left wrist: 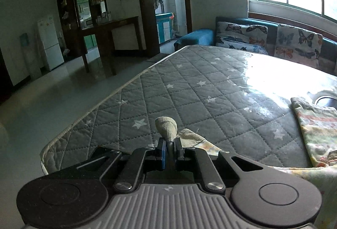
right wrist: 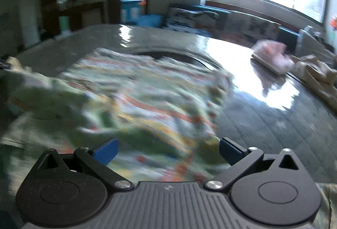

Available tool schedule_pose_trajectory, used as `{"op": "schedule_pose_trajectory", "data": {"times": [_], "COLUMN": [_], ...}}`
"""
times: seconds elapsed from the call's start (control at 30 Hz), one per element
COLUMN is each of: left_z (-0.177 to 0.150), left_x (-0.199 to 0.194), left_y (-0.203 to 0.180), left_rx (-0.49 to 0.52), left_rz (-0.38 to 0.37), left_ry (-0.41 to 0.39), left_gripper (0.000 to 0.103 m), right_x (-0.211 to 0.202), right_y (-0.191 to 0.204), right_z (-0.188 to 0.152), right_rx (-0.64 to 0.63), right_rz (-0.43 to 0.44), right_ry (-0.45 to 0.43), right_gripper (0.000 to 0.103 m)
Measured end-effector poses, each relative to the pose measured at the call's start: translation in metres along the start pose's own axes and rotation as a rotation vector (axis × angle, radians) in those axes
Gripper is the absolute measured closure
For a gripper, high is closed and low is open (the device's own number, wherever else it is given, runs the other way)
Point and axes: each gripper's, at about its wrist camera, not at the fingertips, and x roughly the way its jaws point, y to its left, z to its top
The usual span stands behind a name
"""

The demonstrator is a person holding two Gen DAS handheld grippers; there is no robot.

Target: Fold clothes

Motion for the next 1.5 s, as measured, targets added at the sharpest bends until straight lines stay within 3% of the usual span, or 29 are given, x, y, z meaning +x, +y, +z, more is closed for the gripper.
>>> {"op": "schedule_pose_trajectory", "data": {"times": [0.3, 0.47, 0.63, 0.77, 0.93, 1.07, 1.3, 1.5], "left_z": [0.005, 0.010, 0.009, 0.008, 0.015, 0.027, 0.038, 0.047], "left_x": [0.000, -0.004, 0.009, 0.020, 0.007, -0.008, -0.003, 0.026], "left_y": [0.001, 0.001, 0.002, 0.003, 0.004, -0.007, -0.071, -0.128], "left_rx": [0.006, 0.013, 0.015, 0.018, 0.022, 0.035, 0.138, 0.220], "left_rz": [0.013, 0.024, 0.050, 0.072, 0.086, 0.000, -0.297, -0.404], "left_ry": [-0.040, -0.090, -0.054, -0.006, -0.021, -0.034, 0.033, 0.091], "left_gripper": [0.095, 0.095, 0.093, 0.082, 0.071, 0.068, 0.067, 0.067], "right_x": [0.012, 0.010, -0.011, -0.018, -0.025, -0.023, -0.002, 0.013], "right_y": [0.059, 0.063, 0.066, 0.061, 0.045, 0.024, -0.019, -0.043], "right_z": [0.009, -0.001, -0.015, -0.016, -0.004, 0.011, 0.030, 0.041], "right_rx": [-0.174, -0.233, -0.307, -0.315, -0.236, -0.162, 0.007, 0.066], "right_rz": [0.253, 0.296, 0.354, 0.371, 0.370, 0.310, 0.177, 0.120], "right_ry": [0.078, 0.147, 0.208, 0.240, 0.205, 0.147, 0.113, 0.089], "right_gripper": [0.000, 0.000, 0.000, 0.000, 0.000, 0.000, 0.000, 0.000]}}
